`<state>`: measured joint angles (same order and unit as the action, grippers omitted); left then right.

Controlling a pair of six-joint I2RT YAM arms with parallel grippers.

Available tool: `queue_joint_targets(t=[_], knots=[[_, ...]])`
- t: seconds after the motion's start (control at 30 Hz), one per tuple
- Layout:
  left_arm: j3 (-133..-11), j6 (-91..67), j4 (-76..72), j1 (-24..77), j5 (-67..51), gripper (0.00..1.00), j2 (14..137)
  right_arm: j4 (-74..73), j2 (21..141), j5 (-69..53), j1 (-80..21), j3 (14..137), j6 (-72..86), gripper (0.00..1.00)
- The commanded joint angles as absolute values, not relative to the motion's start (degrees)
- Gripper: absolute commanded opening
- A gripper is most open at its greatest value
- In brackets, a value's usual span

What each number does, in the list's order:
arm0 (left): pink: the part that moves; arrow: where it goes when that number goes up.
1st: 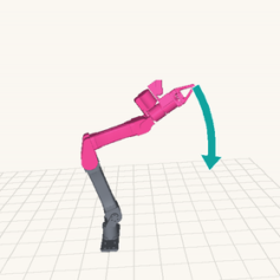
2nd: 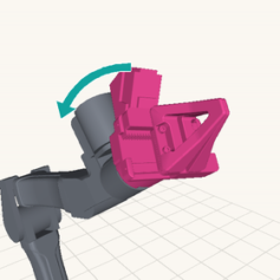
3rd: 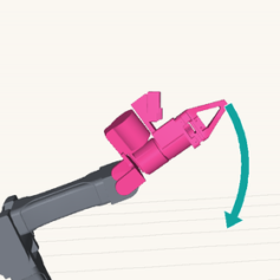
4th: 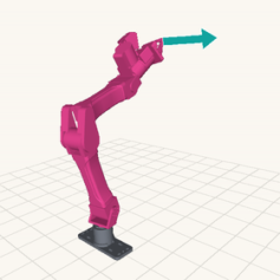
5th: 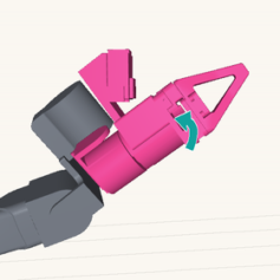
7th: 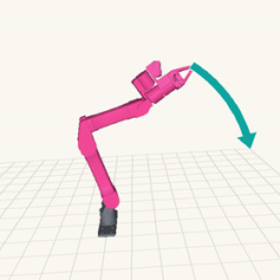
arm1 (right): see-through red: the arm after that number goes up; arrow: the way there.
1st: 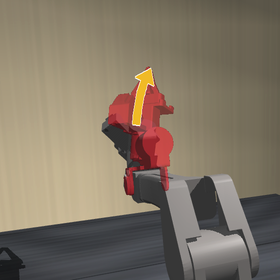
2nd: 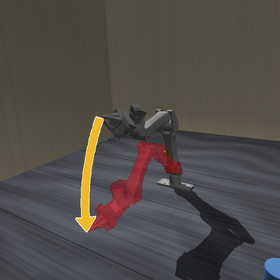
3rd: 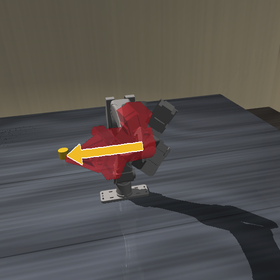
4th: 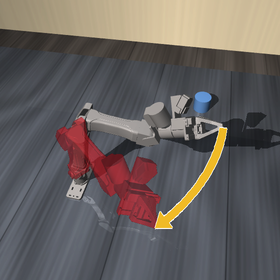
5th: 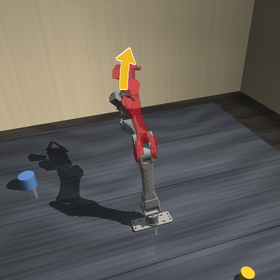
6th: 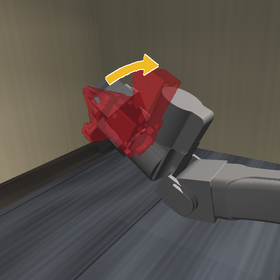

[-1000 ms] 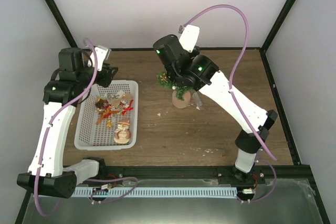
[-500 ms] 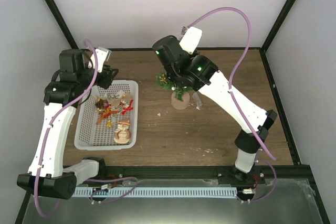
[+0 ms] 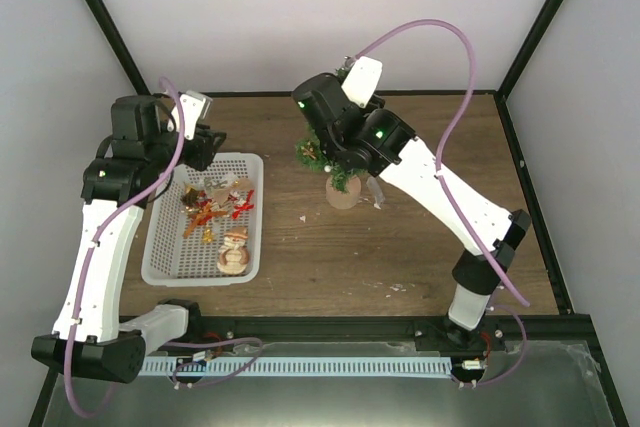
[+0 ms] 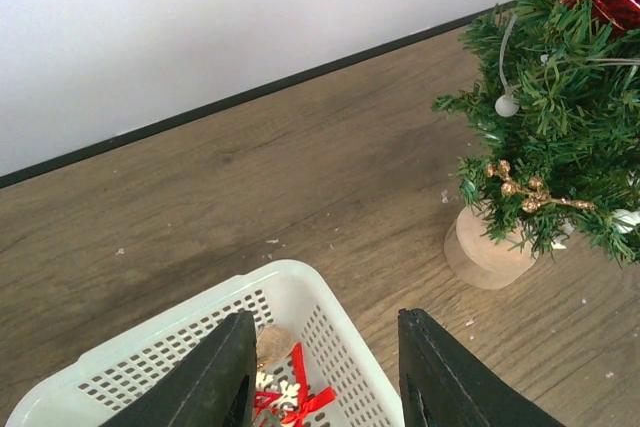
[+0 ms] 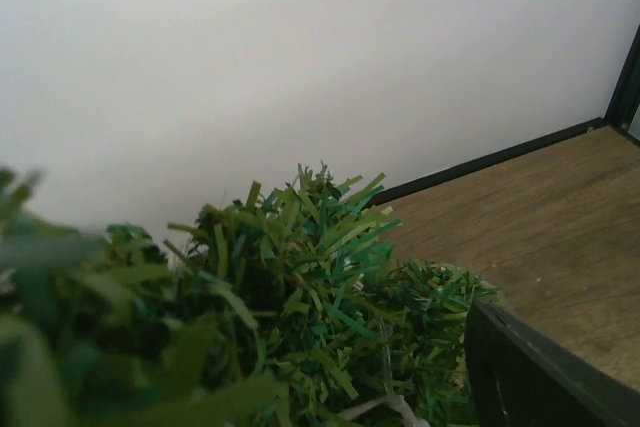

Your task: Decorate the small christmas tree

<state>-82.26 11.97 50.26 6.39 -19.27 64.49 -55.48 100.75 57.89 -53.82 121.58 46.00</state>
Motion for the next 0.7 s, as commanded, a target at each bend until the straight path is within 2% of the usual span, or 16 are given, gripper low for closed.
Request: queue_joint_targets(t=[0.0, 0.1, 0.4, 0.67], knots=[[-81.30, 11.86, 50.45, 6.11, -20.47, 0.40, 63.46, -52.27, 97.16, 57.16, -53.70, 119.49, 44.62, 0.84], [-81.34, 11.87, 50.59, 6.07, -21.00, 0.41, 63.33, -51.00, 95.72, 55.69, -53.70, 117.47, 43.54, 0.99], [-81.18, 12.72, 51.27, 6.04, -22.38, 0.45, 62.94, -38.31, 84.69, 47.94, -53.70, 103.33, 34.06, 1.00], [-82.27, 14.44, 53.29, 6.02, -26.12, 0.56, 62.82, -29.25, 71.99, 30.40, -53.69, 87.42, 20.64, 1.00]])
